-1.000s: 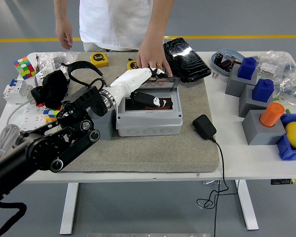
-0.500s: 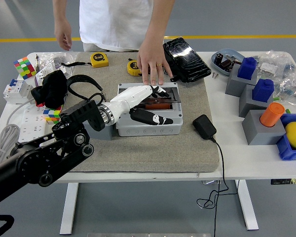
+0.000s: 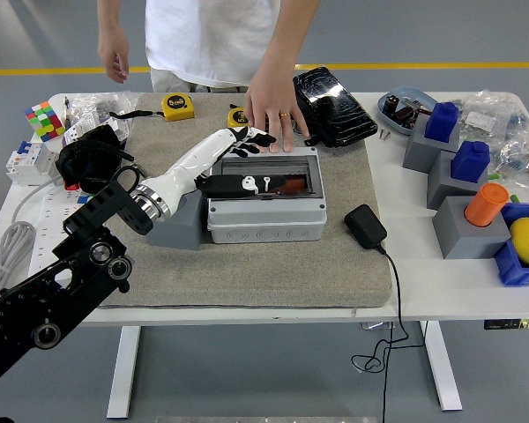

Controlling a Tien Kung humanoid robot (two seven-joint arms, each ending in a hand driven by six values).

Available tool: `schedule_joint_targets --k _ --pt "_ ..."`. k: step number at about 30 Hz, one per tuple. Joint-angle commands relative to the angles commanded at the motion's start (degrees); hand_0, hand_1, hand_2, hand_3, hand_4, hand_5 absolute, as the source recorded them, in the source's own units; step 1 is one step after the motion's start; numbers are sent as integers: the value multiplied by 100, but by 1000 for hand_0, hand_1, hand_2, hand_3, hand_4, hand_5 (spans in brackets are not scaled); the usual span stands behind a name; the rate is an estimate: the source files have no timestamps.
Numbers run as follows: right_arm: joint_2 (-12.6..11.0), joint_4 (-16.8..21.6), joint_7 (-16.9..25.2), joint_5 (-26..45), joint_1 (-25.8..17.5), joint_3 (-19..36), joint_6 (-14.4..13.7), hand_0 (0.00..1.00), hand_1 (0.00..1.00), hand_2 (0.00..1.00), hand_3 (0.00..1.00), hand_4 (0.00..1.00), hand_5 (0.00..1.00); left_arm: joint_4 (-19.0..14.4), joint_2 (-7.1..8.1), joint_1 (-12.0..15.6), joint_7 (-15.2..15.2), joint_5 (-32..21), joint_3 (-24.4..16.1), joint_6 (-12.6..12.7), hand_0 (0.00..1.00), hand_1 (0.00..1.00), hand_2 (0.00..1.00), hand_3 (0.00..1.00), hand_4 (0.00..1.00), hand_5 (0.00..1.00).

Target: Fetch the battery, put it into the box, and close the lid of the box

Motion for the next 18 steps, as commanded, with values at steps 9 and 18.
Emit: schedule_joint_targets --k 9,18 --pt "-10 -27 -19 39 78 -67 -59 567 604 593 550 942 479 27 -43 695 -366 -710 -1271 311 677 732 731 744 998 638" --pt "-1 -31 -26 37 67 -88 -66 567 604 592 550 941 480 196 -3 993 -510 -1047 -1871 613 616 695 694 707 998 602"
